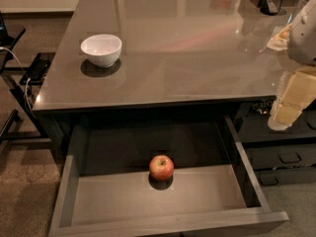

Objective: Pick apple from top drawer and place on counter

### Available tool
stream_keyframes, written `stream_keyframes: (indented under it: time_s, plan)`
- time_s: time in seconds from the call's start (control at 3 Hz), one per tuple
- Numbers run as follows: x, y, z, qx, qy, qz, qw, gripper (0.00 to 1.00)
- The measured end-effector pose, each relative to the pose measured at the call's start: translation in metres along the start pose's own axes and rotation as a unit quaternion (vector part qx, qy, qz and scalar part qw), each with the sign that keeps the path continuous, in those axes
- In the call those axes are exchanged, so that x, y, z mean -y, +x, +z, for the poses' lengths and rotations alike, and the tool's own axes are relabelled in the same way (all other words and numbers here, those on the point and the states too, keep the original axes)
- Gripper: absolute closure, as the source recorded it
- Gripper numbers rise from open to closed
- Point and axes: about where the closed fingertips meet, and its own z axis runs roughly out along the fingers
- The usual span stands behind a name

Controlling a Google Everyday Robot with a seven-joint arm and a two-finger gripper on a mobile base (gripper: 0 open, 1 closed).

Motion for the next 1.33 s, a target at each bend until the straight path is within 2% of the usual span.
stream_keyframes:
  time_s: [0.33,0.67,1.0,1.33]
  plan:
    - [-0.001,-0.001,0.0,0.003,0.002,0.0,1.0,0.0]
    - [-0.016,-0.002,0.02,0.035,-0.013,-0.007,0.9993,0.0]
    - [-0.041,-0.002,0.061,0.102,-0.047,-0.017,0.9935,0.0]
    - [-0.071,-0.013,0.107,0.172,-0.082,-0.014,0.9816,0.0]
